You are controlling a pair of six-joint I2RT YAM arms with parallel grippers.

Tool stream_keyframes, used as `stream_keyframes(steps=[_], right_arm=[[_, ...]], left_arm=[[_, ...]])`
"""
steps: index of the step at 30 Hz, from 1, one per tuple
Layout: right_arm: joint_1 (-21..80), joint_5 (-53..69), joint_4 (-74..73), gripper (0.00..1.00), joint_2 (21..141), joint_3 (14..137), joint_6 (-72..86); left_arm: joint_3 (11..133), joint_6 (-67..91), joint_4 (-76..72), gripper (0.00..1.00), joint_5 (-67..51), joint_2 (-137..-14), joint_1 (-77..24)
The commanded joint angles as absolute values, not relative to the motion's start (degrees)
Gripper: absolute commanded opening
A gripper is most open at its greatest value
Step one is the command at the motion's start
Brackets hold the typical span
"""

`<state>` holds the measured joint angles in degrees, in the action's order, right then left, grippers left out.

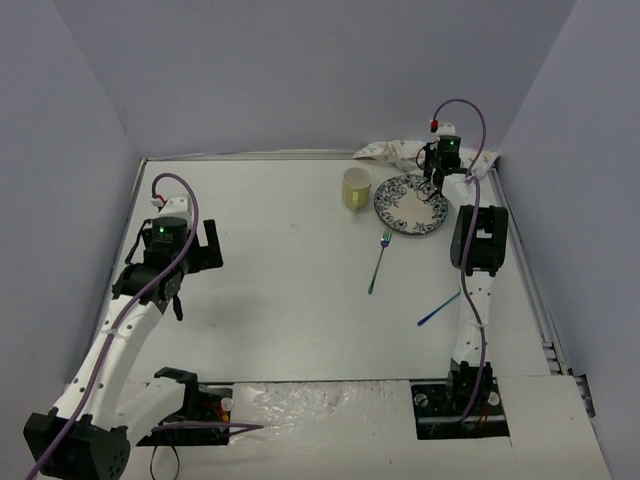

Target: Set the dinner table for one person

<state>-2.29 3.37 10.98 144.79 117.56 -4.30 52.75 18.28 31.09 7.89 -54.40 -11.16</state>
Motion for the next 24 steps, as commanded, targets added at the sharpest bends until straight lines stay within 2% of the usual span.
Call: stream_keyframes(steps=[1,5,9,14,16,20,24], right_arm=[[-2.24,2.06,20.18,0.0,135.37,119.0,-6.82],[-0.8,1.57,21.97,0.0,128.26,117.25,-8.73],[4.68,-0.76,21.71,0.0,118.04,114.33,-13.32],[17.41,-4.68,21.09,0.0,104.79,110.57,-18.73],[20.69,-5.52,20.41,0.0,102.28,109.96,-19.78],[33.72,-5.29,17.48,0.0,96.22,109.23,-21.41],[42.58,-3.78,16.44,0.05,92.05,103.31,-19.89]], left_arm=[[53.92,18.63,29.09,0.97,7.91,-53.96,-10.72],[53.8,18.72,29.08,0.97,7.75,-52.77,-10.72],[53.72,18.79,28.86,0.97,7.96,-51.28,-10.72],[54.1,18.94,28.46,0.97,7.47,-49.1,-10.81],[55.13,19.24,29.24,0.97,7.01,-48.22,-10.81],[58.84,19.68,32.5,0.97,6.12,-44.54,-10.86],[61.25,20.18,37.54,0.97,6.74,-40.1,-10.81]])
